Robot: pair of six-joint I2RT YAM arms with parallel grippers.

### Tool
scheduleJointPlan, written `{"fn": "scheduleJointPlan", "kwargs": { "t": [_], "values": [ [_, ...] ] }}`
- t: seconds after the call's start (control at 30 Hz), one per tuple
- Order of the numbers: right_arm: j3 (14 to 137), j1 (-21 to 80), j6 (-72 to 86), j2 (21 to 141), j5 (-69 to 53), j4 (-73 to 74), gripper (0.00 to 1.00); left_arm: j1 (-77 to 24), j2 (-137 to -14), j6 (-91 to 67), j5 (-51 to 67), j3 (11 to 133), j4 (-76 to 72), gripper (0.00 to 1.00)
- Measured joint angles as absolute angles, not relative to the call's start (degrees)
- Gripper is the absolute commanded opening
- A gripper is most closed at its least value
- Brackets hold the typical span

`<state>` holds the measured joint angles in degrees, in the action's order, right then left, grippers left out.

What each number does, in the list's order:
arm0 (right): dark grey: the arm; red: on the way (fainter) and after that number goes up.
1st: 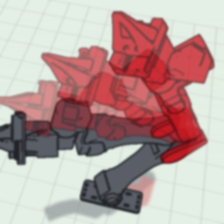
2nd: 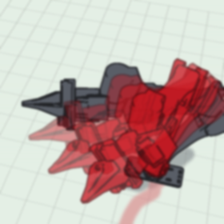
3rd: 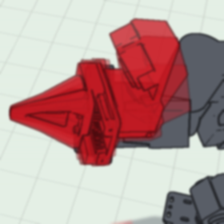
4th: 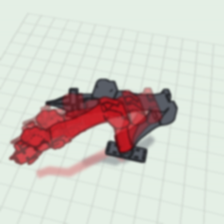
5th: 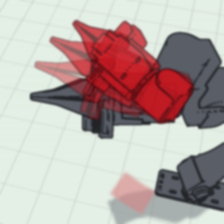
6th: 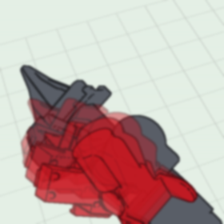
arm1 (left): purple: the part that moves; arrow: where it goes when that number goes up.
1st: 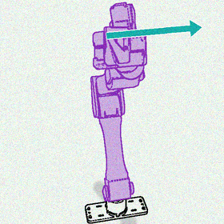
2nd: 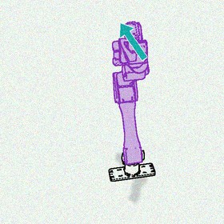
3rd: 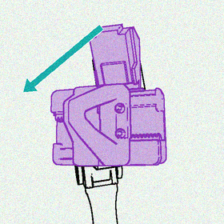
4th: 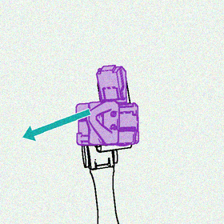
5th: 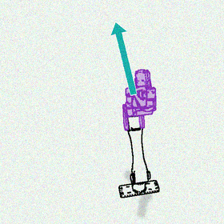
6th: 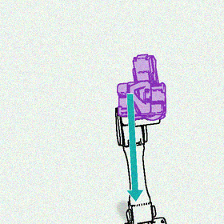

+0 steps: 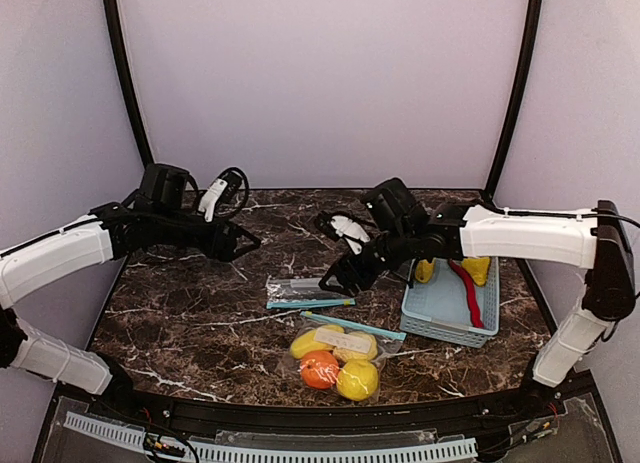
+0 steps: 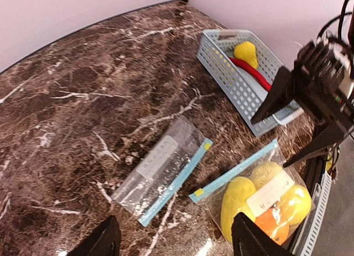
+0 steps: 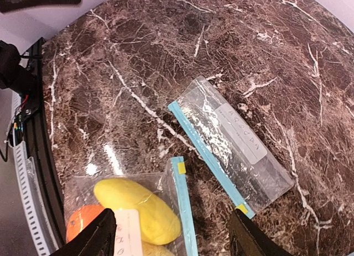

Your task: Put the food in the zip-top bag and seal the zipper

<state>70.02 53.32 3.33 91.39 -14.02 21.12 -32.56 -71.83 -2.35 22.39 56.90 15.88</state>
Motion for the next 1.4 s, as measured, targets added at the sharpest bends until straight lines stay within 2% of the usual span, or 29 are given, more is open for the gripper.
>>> {"fn": "scheduleJointPlan", "kwargs": {
  "t": [0.2,0.47,0.8,0.9,1.17,1.23,1.4],
  "values": [
    [79.6,53.3,-3.8,103.0,-12.9,24.5,0.73,-24.6,-66.7,-8.0,21.4,55.5,12.4,0.76],
    [90.5,53.3,-8.6,118.1,-11.4,28.2,0.76,-21.3,-65.6,-10.2,21.7,55.3,11.1,0.77],
    [95.1,53.2,-12.1,126.5,-6.9,31.4,0.71,-19.7,-65.8,-11.2,23.2,55.1,10.7,0.78],
    [96.3,52.9,-12.9,127.5,-5.5,31.5,0.61,-19.7,-66.1,-11.4,23.4,55.0,10.7,0.78],
    [97.3,52.4,-13.5,128.2,-4.5,31.9,0.1,-19.5,-66.4,-11.4,23.7,54.9,10.7,0.78],
    [97.3,52.3,-13.2,128.2,-4.9,32.0,0.0,-19.5,-66.5,-11.4,24.0,54.9,10.7,0.78],
    [97.2,52.0,-12.5,127.7,-6.7,31.9,0.0,-19.5,-66.8,-11.4,24.8,54.9,10.3,0.78]
  ]
}}
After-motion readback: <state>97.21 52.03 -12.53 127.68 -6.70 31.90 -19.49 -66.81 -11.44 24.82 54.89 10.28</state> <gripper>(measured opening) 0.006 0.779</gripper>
